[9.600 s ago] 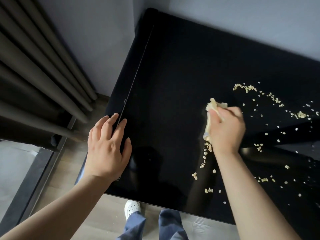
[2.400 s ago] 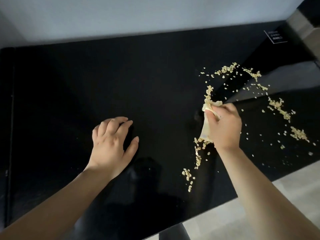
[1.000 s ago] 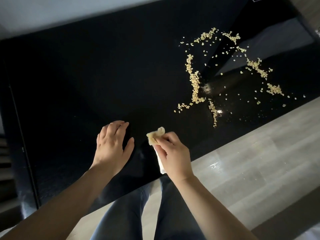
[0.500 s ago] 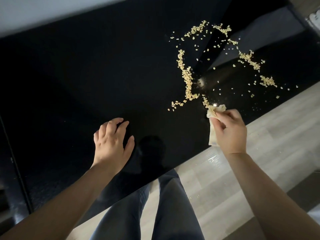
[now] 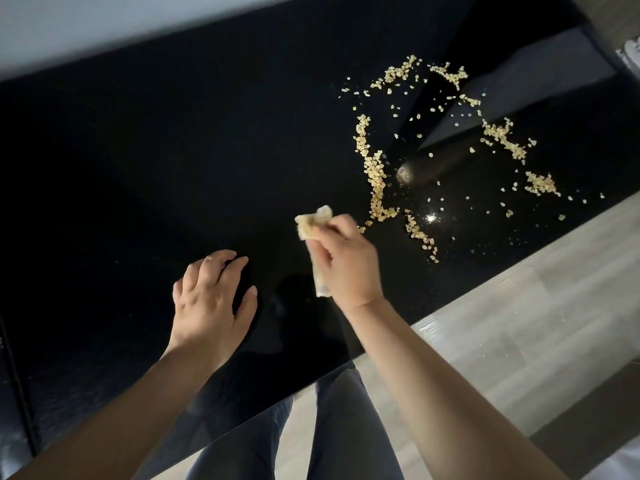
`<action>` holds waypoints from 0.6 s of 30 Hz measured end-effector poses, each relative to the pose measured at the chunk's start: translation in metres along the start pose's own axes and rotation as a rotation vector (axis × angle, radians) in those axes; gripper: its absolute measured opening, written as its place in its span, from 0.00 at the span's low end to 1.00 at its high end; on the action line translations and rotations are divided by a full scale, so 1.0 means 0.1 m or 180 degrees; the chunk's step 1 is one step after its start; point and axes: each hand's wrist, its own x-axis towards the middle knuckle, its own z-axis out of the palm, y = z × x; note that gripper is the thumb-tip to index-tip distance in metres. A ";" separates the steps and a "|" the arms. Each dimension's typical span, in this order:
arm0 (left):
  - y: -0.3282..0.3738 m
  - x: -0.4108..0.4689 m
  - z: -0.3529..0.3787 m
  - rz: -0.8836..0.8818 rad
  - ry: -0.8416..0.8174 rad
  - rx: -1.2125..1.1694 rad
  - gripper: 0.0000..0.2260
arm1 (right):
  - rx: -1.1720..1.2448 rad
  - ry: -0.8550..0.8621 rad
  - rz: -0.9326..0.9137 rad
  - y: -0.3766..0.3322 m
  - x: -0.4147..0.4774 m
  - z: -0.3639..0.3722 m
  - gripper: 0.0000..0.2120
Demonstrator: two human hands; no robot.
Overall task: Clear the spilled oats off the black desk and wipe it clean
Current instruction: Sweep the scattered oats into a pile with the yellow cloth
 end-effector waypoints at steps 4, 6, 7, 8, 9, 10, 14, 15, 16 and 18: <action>0.04 0.02 0.05 -0.0056 -0.0033 0.0101 0.25 | -0.0236 0.0220 0.0405 0.68 0.12 -0.30 0.09; 0.06 0.04 0.05 -0.0120 -0.0014 0.0111 0.25 | -0.0403 0.0293 0.0662 0.97 0.15 -0.49 0.09; 0.08 0.05 0.05 -0.0138 -0.0002 0.0101 0.25 | -0.0436 0.0338 0.0819 1.08 0.17 -0.60 0.10; 0.10 0.07 0.05 -0.0147 0.0001 0.0085 0.25 | -0.0409 0.0399 0.0949 1.15 0.18 -0.70 0.10; 0.13 0.09 0.05 -0.0145 -0.0005 0.0071 0.25 | -0.0342 0.0464 0.1000 1.17 0.18 -0.78 0.10; 0.16 0.11 0.05 -0.0135 -0.0020 0.0055 0.25 | -0.0261 0.0517 0.0953 1.14 0.18 -0.83 0.10; 0.22 0.24 0.04 -0.0124 0.0046 -0.0004 0.25 | 0.0177 0.0393 0.0542 0.67 0.21 -0.64 0.09; 0.24 0.29 0.03 -0.0150 0.0078 -0.0013 0.25 | 0.0288 0.0280 0.0464 0.54 0.25 -0.52 0.09; 0.26 0.34 0.03 -0.0184 0.0098 -0.0028 0.25 | 0.0351 0.0154 0.0371 0.44 0.28 -0.40 0.09; 0.31 0.43 0.02 -0.0237 0.0117 -0.0058 0.25 | 0.0368 -0.0044 0.0172 0.33 0.33 -0.20 0.08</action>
